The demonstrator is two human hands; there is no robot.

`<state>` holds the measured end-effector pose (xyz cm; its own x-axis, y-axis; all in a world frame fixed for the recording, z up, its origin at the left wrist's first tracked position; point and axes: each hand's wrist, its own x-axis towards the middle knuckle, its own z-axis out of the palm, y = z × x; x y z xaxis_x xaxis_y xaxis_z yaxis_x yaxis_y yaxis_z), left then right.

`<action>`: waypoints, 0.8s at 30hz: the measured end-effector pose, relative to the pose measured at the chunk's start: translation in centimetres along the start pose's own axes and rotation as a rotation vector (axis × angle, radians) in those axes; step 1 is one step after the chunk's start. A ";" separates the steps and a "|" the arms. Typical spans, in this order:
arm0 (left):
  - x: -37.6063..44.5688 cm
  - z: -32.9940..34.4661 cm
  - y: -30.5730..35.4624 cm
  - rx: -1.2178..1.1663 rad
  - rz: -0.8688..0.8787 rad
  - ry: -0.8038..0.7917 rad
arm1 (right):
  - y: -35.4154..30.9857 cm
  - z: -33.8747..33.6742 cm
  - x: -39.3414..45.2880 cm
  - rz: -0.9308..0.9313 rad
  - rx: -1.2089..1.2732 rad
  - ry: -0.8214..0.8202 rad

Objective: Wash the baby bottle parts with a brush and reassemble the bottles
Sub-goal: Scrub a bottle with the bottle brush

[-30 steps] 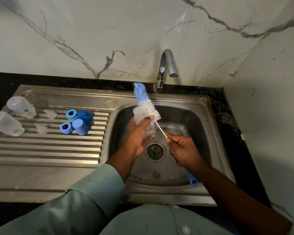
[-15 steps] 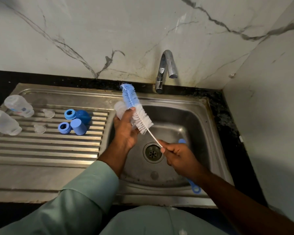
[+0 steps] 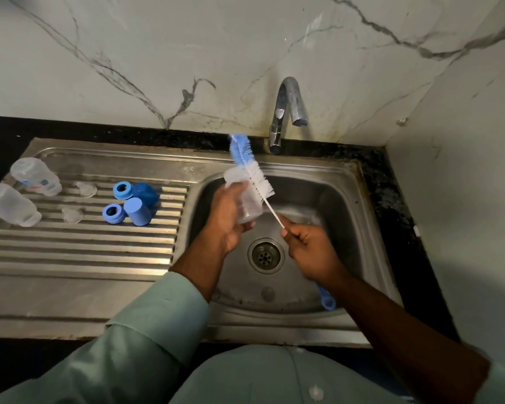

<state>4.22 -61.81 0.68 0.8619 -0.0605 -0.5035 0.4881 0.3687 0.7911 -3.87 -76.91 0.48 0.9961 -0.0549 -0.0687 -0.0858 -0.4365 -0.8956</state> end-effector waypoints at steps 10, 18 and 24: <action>0.8 0.0 -0.2 -0.239 0.048 0.056 | -0.2 0.1 -0.6 -0.113 -0.071 -0.025; 0.0 0.5 0.1 -0.160 0.098 0.179 | -0.6 0.9 -0.2 -0.090 -0.106 -0.020; -0.1 -0.2 -0.4 -0.057 0.008 0.087 | -1.6 0.5 1.0 -0.122 -0.120 -0.011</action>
<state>3.90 -61.81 0.38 0.8491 0.0225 -0.5277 0.4708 0.4207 0.7754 -2.75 -75.79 1.62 0.9994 0.0144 0.0321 0.0347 -0.5433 -0.8388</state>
